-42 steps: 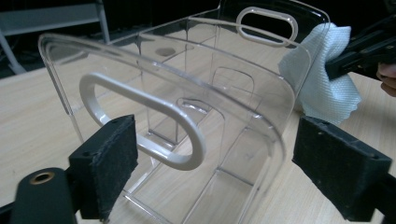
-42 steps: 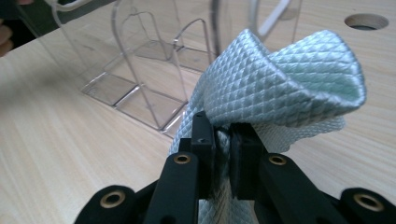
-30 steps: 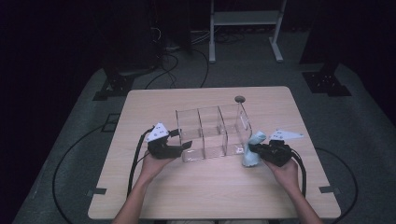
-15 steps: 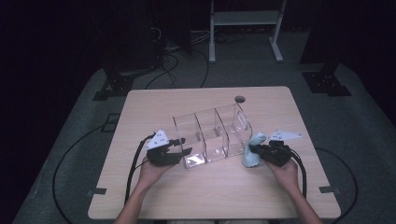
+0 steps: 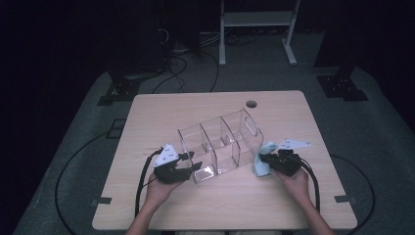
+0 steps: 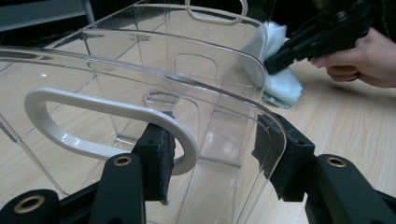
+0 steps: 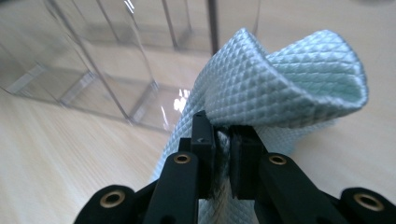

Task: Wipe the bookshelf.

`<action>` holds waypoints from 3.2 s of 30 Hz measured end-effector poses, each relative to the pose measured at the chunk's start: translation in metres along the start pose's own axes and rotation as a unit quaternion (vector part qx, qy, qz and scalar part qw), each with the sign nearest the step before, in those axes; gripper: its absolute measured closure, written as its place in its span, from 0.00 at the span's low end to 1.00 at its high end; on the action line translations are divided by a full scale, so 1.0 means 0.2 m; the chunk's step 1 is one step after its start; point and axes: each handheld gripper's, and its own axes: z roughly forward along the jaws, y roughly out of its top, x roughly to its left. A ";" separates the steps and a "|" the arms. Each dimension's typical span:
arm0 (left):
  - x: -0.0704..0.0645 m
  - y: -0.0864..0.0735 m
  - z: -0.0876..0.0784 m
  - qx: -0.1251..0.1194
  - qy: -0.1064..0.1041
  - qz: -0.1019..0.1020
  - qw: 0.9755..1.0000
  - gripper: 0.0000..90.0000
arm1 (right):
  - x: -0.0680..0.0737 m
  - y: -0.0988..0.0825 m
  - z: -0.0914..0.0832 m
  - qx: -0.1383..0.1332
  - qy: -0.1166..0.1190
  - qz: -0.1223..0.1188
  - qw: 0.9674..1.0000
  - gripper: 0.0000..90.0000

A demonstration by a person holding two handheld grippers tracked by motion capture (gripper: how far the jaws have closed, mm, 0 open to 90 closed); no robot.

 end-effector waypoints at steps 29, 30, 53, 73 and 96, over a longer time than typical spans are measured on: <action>-0.02 -0.01 0.00 -0.012 0.004 -0.014 1.000 0.53 | 0.04 0.12 -0.11 -0.067 -0.011 0.003 0.998 0.91; -0.02 -0.01 0.00 -0.012 0.005 -0.014 1.000 0.53 | 0.03 0.09 -0.08 -0.056 -0.010 0.006 0.998 0.91; -0.03 -0.01 0.01 -0.017 0.007 -0.014 1.000 0.53 | 0.06 0.06 -0.06 -0.053 -0.024 0.006 0.998 0.91; -0.03 -0.01 0.01 -0.016 0.010 -0.013 1.000 0.53 | 0.09 0.01 0.04 -0.011 -0.009 0.007 1.000 0.91; -0.05 -0.01 0.03 -0.015 0.009 -0.012 1.000 0.53 | 0.06 0.03 0.02 -0.025 -0.015 0.017 0.999 0.91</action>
